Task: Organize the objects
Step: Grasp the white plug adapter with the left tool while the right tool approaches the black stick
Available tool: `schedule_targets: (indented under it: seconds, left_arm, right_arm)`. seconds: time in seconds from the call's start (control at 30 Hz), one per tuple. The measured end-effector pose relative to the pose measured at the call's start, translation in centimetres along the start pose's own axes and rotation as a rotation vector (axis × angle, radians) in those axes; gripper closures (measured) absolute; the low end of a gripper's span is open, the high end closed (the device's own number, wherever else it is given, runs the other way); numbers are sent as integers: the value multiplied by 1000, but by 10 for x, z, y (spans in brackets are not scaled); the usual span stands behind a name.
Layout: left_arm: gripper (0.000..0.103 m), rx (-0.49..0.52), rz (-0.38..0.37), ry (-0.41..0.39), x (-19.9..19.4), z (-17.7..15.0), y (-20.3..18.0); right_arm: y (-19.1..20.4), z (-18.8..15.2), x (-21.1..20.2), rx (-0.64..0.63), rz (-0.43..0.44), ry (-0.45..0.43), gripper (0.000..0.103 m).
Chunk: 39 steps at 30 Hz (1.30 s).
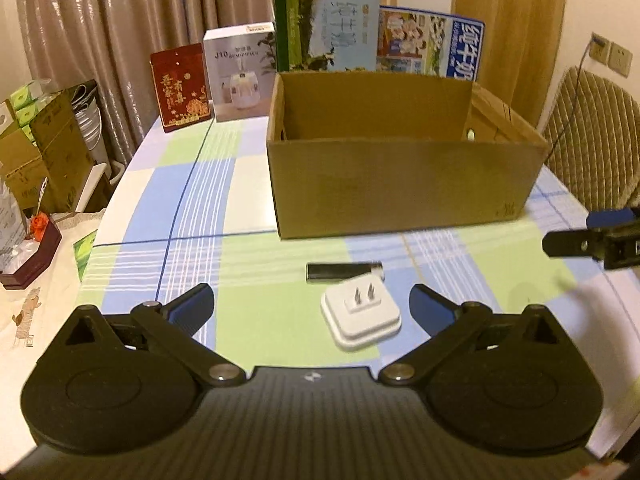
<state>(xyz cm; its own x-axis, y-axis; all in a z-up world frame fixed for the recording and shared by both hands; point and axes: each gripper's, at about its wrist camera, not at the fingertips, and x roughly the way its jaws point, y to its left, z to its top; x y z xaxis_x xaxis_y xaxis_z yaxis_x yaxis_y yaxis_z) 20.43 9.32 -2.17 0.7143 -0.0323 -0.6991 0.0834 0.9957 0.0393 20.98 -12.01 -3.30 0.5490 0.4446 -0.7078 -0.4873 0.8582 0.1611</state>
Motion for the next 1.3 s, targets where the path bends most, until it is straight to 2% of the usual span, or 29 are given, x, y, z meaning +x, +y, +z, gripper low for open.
schedule_targets:
  seconds: [0.53,0.77,1.1,1.3]
  left_arm:
    - [1,4,-17,42,14,-7,-9]
    - [1,-57,-19,54,27,-7,-7]
    - [2,-76,-28,82,61,-9,-19]
    - [10,-113,-34,84,85,-9,-26]
  right_arm:
    - [1,2,9,1,-4,29,2]
    - [11,1,19,-97,0,43,2]
    - [5,4,32,-110,-22,66,2]
    - [-3,6,34,-86,-43,86,2]
